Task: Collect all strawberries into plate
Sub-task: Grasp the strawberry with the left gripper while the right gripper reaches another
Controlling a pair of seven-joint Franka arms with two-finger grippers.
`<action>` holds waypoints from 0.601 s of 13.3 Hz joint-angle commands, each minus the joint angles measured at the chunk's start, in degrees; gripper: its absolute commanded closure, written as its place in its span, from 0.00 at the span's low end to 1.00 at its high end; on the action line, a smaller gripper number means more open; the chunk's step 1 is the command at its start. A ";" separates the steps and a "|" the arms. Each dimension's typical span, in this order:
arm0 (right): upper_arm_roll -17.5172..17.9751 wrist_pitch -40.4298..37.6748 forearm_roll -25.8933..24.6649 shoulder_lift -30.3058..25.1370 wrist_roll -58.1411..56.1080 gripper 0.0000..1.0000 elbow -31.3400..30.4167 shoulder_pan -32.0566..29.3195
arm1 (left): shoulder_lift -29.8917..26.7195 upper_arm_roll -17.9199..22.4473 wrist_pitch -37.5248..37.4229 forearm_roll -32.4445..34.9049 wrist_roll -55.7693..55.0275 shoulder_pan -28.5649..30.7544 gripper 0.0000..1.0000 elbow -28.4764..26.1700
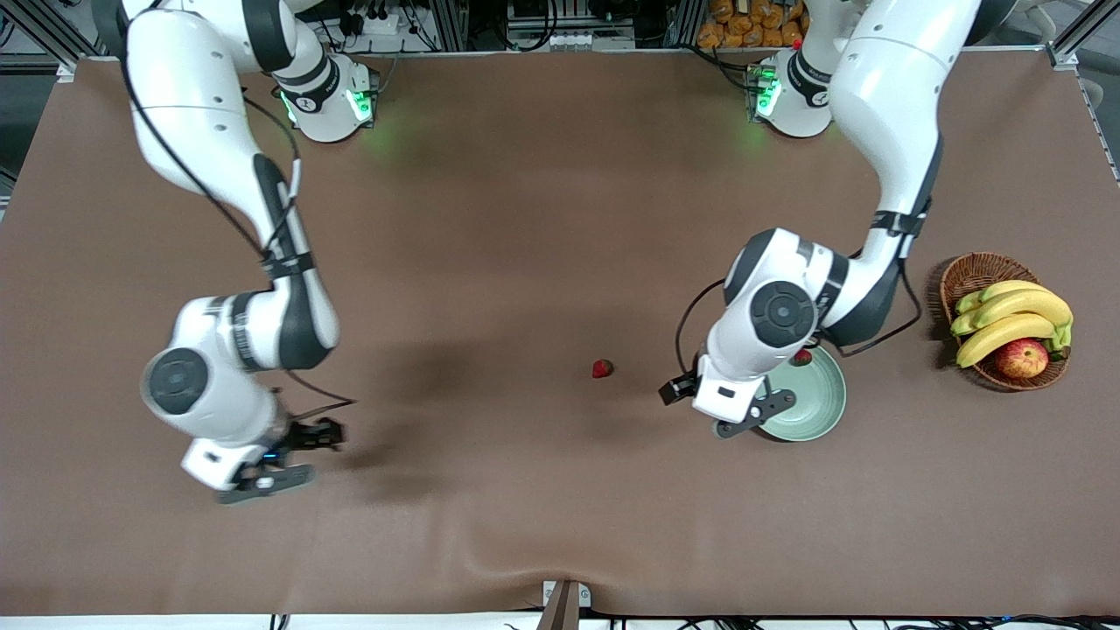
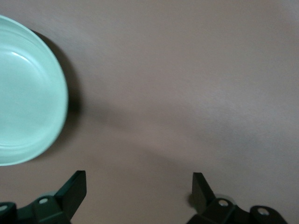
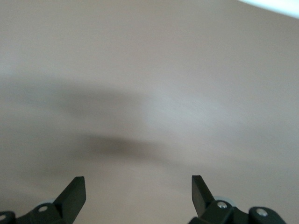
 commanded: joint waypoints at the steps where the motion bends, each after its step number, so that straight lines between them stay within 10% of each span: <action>1: -1.06 0.30 0.31 -6.41 0.16 0.00 -11.29 -4.60 | 2.34 0.51 1.28 -0.97 -2.78 -2.69 0.00 1.88; 8: -1.59 -1.02 0.13 -5.45 -5.29 0.00 -13.95 -15.33 | 7.96 1.12 14.18 -0.61 -12.45 -9.98 0.00 1.97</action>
